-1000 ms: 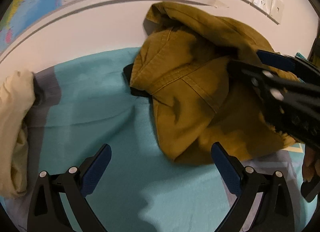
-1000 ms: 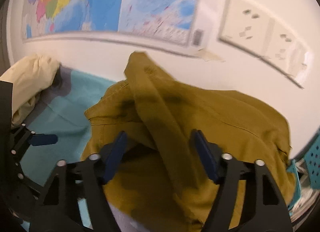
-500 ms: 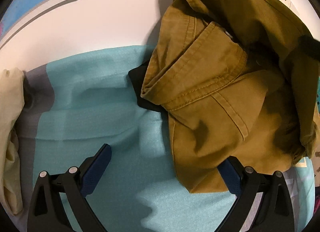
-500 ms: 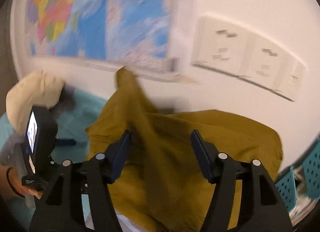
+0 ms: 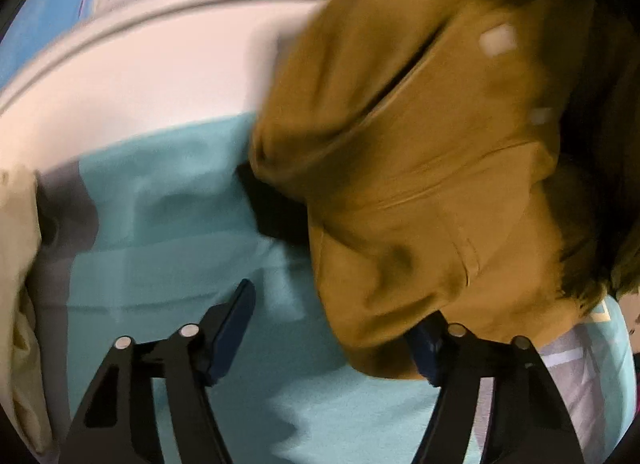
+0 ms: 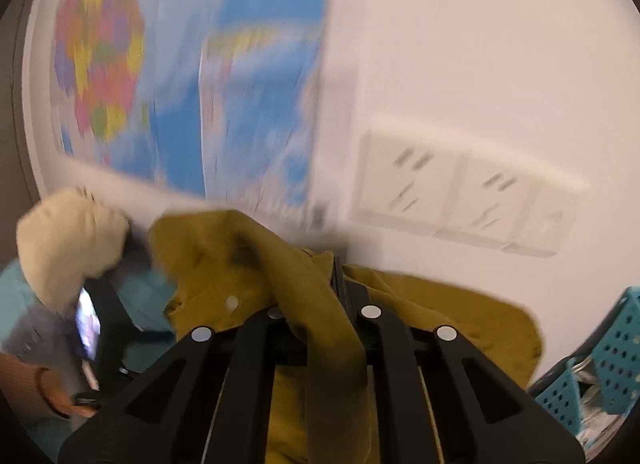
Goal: Fold large clothes
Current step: 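Grasp the olive-brown shirt with the right gripper while the left gripper grasps it too, then lift the olive-brown shirt high with both grippers to shake it out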
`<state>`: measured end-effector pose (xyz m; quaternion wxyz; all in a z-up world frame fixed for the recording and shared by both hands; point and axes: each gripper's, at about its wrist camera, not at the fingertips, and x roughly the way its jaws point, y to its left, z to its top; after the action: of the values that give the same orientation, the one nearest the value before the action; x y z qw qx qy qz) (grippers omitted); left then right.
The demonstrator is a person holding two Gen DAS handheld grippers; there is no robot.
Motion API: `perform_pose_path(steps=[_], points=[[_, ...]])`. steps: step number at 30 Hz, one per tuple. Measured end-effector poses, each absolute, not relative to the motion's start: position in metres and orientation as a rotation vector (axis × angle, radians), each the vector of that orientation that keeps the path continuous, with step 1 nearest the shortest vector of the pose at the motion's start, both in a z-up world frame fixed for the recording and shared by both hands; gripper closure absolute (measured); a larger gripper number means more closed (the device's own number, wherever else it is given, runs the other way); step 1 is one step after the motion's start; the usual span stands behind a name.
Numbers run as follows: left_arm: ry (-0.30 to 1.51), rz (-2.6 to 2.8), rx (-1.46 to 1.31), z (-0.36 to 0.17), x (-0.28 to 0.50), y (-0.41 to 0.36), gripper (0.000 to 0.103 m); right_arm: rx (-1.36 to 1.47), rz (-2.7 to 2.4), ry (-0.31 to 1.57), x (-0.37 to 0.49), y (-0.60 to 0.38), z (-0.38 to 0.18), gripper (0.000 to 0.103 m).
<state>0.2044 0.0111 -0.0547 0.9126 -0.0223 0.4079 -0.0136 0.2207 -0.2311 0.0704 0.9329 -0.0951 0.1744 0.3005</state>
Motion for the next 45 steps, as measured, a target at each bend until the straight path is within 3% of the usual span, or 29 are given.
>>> perform_pose_path(steps=[2, 4, 5, 6, 7, 8, 11, 20, 24, 29, 35, 42, 45], points=[[0.808, -0.079, -0.023, -0.051, 0.201, 0.003, 0.026, -0.168, 0.610, 0.338, 0.211, -0.256, 0.089, 0.096], [0.789, -0.127, -0.022, -0.047, 0.201, -0.003, 0.030, -0.145, 0.604, 0.323, 0.203, -0.273, 0.098, 0.096], [0.771, -0.162, -0.019, -0.044, 0.201, -0.009, 0.054, -0.135, 0.601, 0.314, 0.198, -0.283, 0.102, 0.096], [0.757, -0.187, -0.023, -0.043, 0.199, -0.012, 0.067, -0.136, 0.594, 0.306, 0.195, -0.288, 0.105, 0.096], [0.748, -0.224, -0.040, -0.041, 0.202, -0.018, 0.091, -0.132, 0.585, 0.300, 0.192, -0.298, 0.108, 0.096], [0.746, -0.236, -0.049, -0.038, 0.203, -0.023, 0.100, -0.109, 0.587, 0.307, 0.191, -0.306, 0.108, 0.096], [0.682, -0.210, -0.001, -0.014, 0.200, -0.037, 0.101, -0.077, 0.531, 0.269, 0.180, -0.322, 0.118, 0.097], [0.338, -0.260, 0.025, 0.155, 0.171, -0.071, 0.102, -0.048, 0.455, 0.025, 0.097, -0.392, 0.239, 0.098], [0.185, -0.233, 0.022, 0.224, 0.133, -0.066, 0.102, -0.066, 0.460, -0.068, 0.040, -0.409, 0.290, 0.098], [0.025, -0.193, 0.070, 0.290, 0.042, -0.033, 0.102, -0.060, 0.541, -0.128, -0.029, -0.426, 0.308, 0.098], [-0.117, -0.080, 0.173, 0.329, -0.104, 0.002, 0.102, -0.035, 0.722, -0.136, -0.085, -0.435, 0.285, 0.097], [-0.148, 0.091, 0.286, 0.337, -0.209, 0.026, 0.102, -0.047, 0.946, -0.178, -0.130, -0.405, 0.278, 0.097], [-0.126, 0.174, 0.326, 0.336, -0.216, 0.033, 0.101, -0.041, 0.999, -0.151, -0.116, -0.384, 0.277, 0.096]])
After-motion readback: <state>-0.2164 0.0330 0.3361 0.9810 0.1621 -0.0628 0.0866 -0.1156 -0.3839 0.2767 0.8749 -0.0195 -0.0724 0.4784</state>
